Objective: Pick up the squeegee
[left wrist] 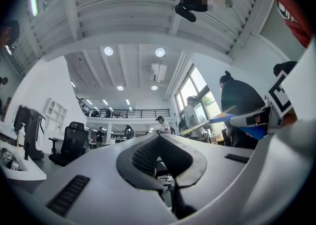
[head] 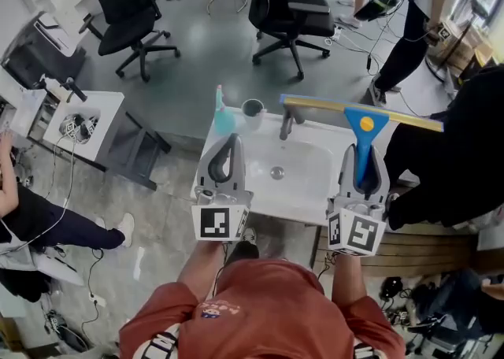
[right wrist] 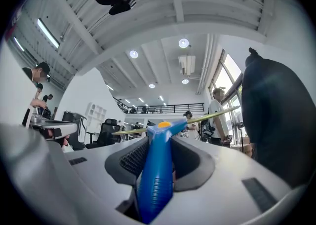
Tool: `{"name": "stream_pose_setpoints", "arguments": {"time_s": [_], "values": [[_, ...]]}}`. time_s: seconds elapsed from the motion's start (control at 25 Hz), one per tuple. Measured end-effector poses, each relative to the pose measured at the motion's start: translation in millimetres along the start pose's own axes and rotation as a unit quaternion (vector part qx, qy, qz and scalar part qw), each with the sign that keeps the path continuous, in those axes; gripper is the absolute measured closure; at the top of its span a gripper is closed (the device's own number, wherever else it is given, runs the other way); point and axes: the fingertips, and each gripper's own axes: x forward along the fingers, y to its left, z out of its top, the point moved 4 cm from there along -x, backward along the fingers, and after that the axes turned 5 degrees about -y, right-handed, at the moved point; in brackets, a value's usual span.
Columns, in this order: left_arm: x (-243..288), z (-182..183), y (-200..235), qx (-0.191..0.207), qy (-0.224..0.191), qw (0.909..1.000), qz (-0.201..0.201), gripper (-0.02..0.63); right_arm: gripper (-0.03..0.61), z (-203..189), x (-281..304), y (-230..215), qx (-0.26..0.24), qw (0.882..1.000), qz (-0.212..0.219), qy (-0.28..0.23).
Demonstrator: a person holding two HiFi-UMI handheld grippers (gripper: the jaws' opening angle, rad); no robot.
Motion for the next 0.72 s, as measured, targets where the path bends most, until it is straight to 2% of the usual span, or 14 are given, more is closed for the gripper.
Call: {"name": "stream_pose_setpoints", "arguments": {"time_s": [0.72], "values": [[-0.6, -6.7, 1.0, 0.002, 0.007, 1.0, 0.001, 0.597, 0.434, -11.4, 3.0, 3.0, 0.004, 1.0, 0.007, 0.011]]}}
